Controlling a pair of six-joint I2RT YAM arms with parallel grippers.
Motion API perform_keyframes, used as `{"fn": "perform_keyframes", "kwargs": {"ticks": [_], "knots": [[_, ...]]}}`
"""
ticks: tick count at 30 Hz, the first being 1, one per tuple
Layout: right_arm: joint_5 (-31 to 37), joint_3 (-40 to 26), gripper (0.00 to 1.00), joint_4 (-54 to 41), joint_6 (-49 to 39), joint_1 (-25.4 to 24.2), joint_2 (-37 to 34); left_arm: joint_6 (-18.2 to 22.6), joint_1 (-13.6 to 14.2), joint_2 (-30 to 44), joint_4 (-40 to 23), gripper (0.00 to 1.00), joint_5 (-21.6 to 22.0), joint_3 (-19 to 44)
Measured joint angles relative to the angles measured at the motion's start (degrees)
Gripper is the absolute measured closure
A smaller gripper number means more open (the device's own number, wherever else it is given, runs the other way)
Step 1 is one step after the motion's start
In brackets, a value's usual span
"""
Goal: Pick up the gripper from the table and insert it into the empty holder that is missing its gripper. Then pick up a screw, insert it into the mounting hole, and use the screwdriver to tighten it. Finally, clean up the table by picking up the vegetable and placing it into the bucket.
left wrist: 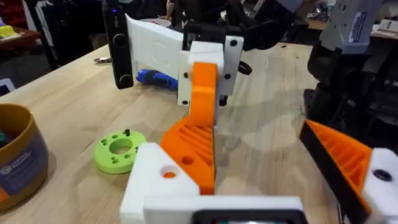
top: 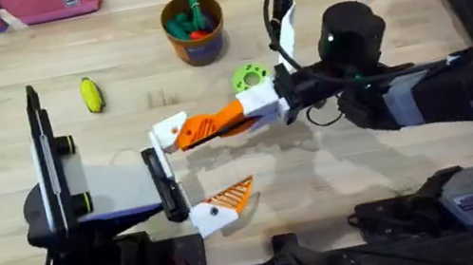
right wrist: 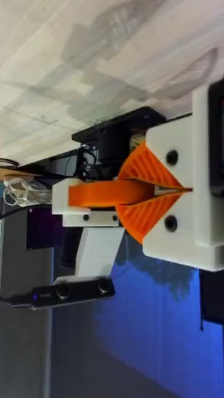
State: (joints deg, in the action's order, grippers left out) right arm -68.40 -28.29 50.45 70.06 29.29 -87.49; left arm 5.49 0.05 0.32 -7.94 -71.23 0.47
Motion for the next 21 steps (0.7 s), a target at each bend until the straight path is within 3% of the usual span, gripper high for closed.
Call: {"fn": "perform_keyframes", "kwargs": {"ticks": [21], "knots": [[4.2, -1.0, 0.992, 1.7, 2.4, 2.5, -0.8, -0.3, 0.0, 0.0, 0.0, 0.016, 0.1, 0.0]]}}
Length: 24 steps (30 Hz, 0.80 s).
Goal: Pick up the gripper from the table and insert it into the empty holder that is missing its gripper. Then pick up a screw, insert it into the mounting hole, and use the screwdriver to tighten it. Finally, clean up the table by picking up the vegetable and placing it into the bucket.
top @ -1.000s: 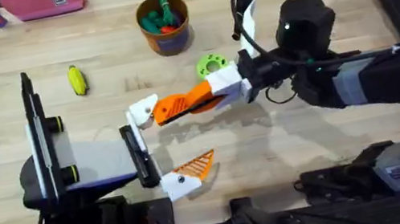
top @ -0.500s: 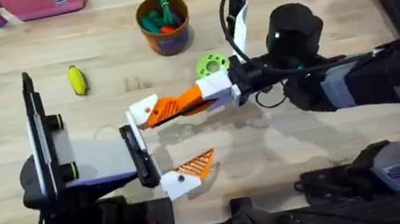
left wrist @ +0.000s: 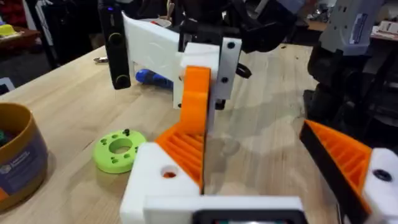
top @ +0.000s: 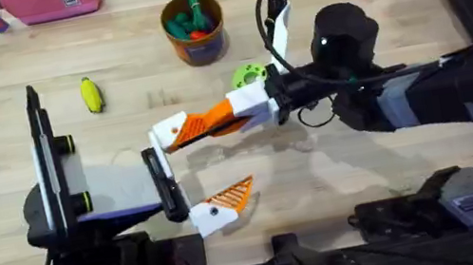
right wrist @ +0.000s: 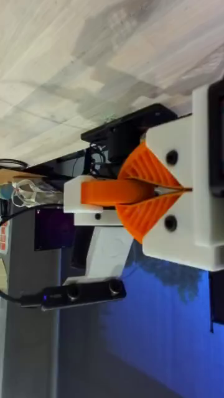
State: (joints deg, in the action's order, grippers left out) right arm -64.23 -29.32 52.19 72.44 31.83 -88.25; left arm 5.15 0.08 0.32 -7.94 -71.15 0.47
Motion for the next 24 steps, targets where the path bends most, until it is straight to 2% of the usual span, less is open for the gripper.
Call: {"fn": "perform_keyframes", "kwargs": {"ticks": [24], "knots": [[3.1, -0.3, 0.993, 0.0, 1.3, 1.3, 0.0, 0.0, 0.0, 0.0, 0.1, 0.015, 0.4, 0.0]]}}
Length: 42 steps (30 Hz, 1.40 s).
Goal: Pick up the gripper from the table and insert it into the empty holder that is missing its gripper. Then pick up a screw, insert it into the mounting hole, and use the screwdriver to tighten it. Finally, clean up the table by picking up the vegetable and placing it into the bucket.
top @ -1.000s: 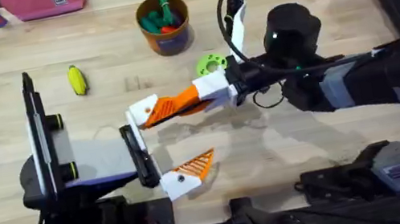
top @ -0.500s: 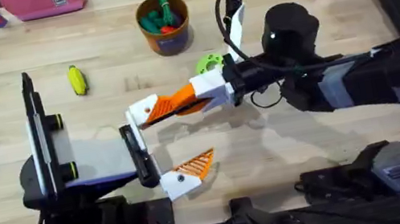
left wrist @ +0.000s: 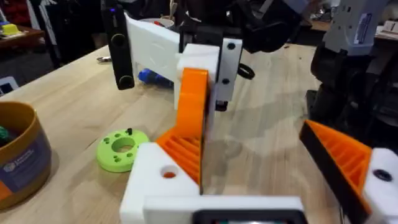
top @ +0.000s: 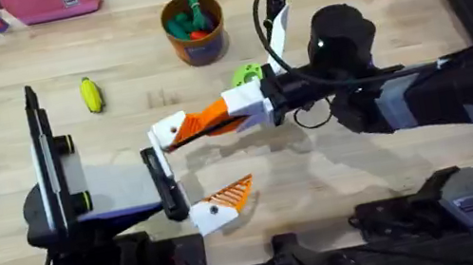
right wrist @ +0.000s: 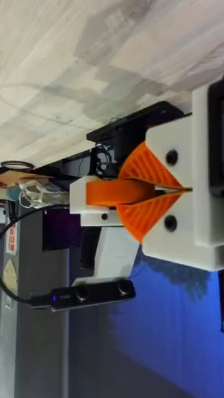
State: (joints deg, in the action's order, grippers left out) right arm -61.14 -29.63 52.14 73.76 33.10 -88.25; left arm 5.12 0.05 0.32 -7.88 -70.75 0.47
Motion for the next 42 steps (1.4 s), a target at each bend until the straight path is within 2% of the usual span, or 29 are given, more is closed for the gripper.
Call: {"fn": "perform_keyframes", "kwargs": {"ticks": [40, 41, 42], "knots": [[2.9, -0.1, 0.992, 0.1, 0.0, 1.0, 0.0, -0.2, -0.4, 0.0, 0.2, 0.015, 1.0, 0.0], [2.8, -0.1, 0.980, 0.1, 0.1, 1.0, 0.0, -0.2, -0.4, 0.0, 0.2, 0.015, 1.0, 0.0], [2.9, -0.1, 0.912, 0.0, 0.3, 1.0, 0.0, -0.2, -0.4, 0.0, 0.2, 0.016, 1.0, 0.0]]}}
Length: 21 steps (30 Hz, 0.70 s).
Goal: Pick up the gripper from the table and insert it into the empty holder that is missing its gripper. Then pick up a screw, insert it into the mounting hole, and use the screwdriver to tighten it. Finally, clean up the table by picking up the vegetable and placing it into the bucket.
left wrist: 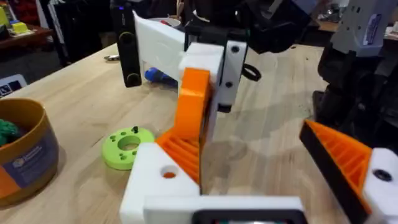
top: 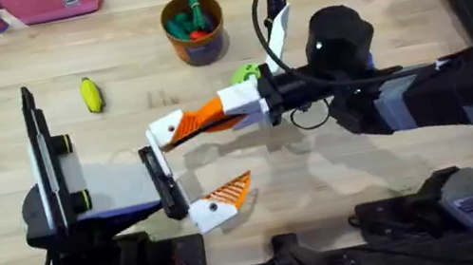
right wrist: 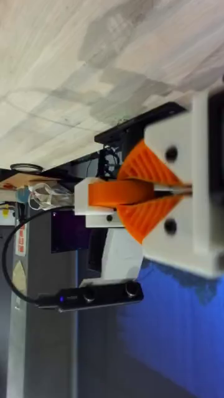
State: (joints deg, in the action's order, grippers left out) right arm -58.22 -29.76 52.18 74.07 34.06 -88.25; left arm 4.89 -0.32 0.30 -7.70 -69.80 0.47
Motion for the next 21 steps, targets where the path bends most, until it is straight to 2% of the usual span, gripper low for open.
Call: {"fn": "perform_keyframes", "kwargs": {"ticks": [2, 6, 7, 17, 21], "knots": [[1.0, 0.0, 0.683, -0.6, 0.2, 0.2, -0.1, 0.3, 0.1, 0.0, 0.0, 0.015, -0.5, 0.0], [1.9, 0.0, 0.125, -0.8, 0.3, 0.3, -0.8, 0.5, 0.2, 0.0, -0.1, 0.015, -0.7, 0.0], [2.0, 0.0, 0.069, -0.8, 0.3, 0.3, -0.9, 0.5, 0.2, 0.0, -0.1, 0.016, -0.8, 0.0], [3.8, 0.0, 0.035, -0.9, -0.2, 0.3, -0.8, 0.7, 0.2, 0.0, -0.1, 0.016, -0.9, 0.0], [4.7, 0.0, 0.032, -7.5, -3.3, -1.6, 2.3, 0.7, 0.2, 0.0, -0.1, 0.016, -0.9, 0.0]]}}
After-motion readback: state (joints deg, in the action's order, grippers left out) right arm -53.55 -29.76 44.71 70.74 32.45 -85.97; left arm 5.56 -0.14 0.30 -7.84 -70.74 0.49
